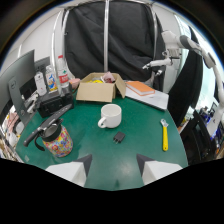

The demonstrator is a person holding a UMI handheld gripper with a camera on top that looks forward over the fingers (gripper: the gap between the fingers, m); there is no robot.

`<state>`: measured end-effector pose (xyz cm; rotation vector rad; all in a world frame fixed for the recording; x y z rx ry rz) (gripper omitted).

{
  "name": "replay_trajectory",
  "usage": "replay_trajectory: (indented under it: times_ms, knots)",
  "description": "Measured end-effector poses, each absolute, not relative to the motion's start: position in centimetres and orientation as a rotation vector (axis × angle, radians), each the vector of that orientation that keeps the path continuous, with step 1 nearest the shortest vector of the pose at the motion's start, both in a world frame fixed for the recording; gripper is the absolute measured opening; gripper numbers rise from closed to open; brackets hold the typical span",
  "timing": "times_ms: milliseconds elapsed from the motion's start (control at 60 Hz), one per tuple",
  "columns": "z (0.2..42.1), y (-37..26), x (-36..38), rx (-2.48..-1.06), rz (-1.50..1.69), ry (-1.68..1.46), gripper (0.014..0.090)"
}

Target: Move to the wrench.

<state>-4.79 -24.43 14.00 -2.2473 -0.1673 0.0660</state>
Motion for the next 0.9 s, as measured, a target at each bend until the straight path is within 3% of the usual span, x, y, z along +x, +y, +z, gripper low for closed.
replay_trajectory:
  times_ms: [333,350,367,467,800,817,833,900]
  knots:
    - [12.1,-30.4,1.1,-2.313,0.028,-0.113,0.085]
    - [11.9,-30.6,1.8,-2.32,0.017,-0.106,0.081]
    - [11.6,-30.9,2.6,-2.327,0.007,-0.099,0.0851]
    - [10.4,-31.1,7.7,-2.35,-0.057,-0.058,0.0851]
    - [8.8,-19.6,17.1,-2.283,-0.097,-0.038,0.0844]
    - [8.6,-18.9,17.3,-2.281,-0.095,-0.037,0.0798]
    - [8.4,-18.3,17.4,-2.28,-0.092,-0.037,0.0843]
    - [7.5,-15.7,17.7,-2.277,-0.083,-0.045,0.0842]
